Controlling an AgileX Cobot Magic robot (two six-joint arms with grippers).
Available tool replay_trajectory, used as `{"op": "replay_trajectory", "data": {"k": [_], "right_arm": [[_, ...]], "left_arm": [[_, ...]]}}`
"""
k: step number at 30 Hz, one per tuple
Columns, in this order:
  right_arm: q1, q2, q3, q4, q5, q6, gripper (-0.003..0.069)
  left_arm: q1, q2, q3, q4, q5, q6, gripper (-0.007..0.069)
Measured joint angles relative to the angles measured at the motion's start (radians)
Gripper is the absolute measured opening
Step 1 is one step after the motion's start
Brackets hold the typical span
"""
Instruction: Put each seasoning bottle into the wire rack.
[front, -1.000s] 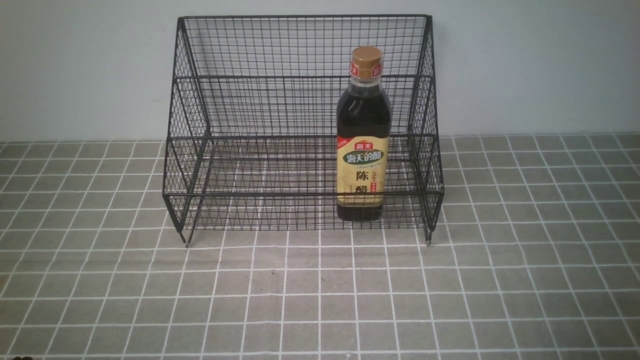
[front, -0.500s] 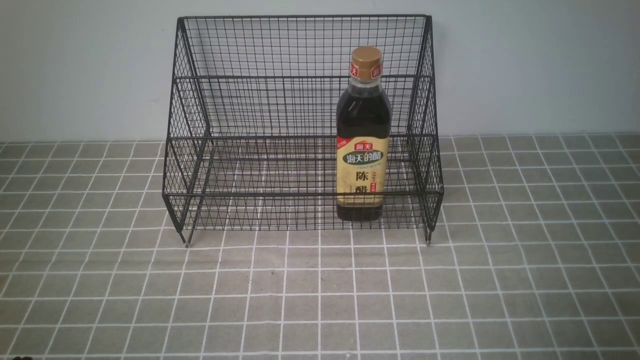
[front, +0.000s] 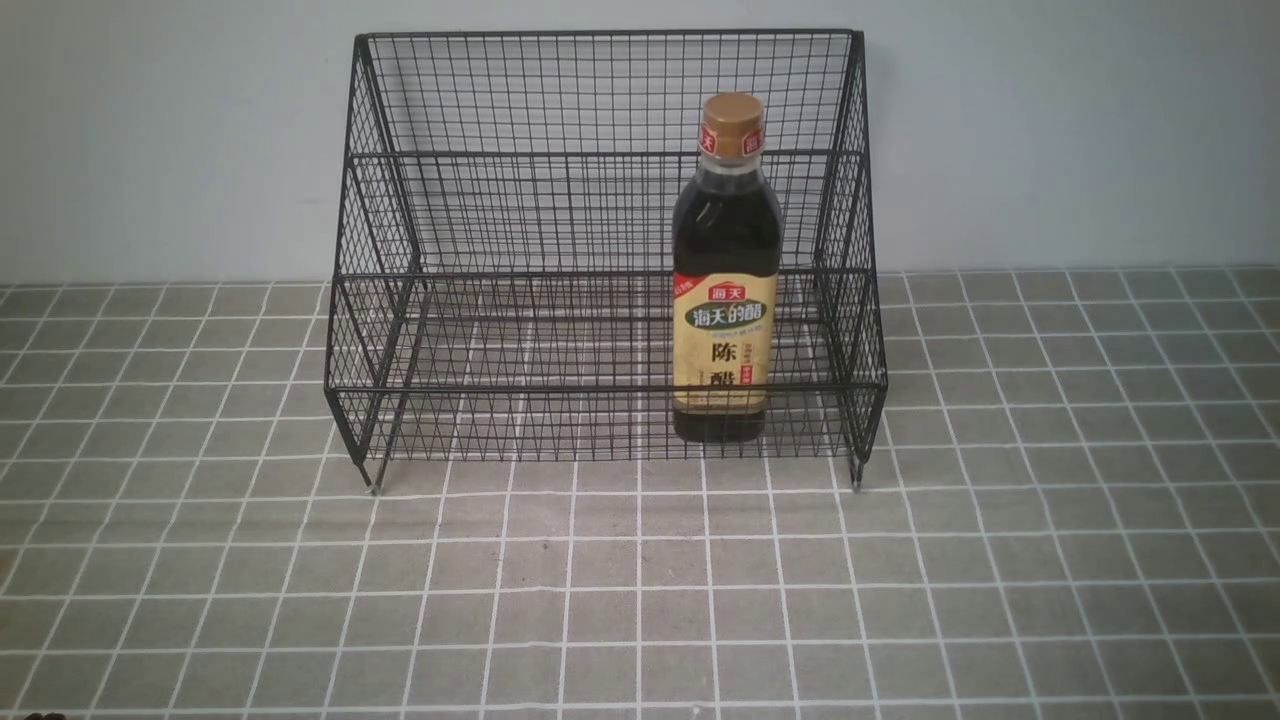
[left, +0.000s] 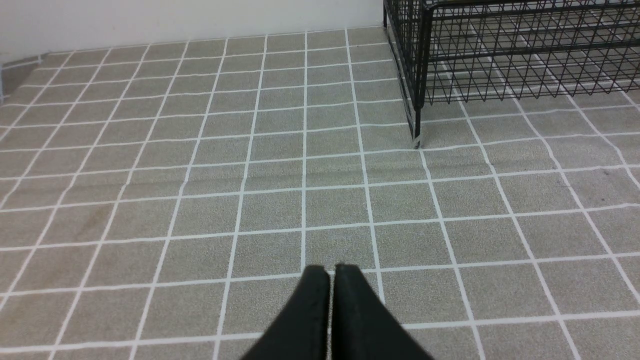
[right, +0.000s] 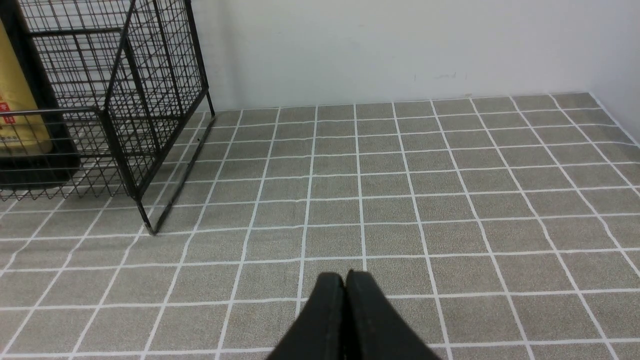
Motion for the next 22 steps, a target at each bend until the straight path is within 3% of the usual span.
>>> {"op": "replay_trajectory", "data": {"k": [22], "right_arm": [[0.000, 0.000, 0.000, 0.000, 0.000, -0.008, -0.0013]], "left_arm": [[0.000, 0.000, 0.000, 0.000, 0.000, 0.000, -0.0007]]}}
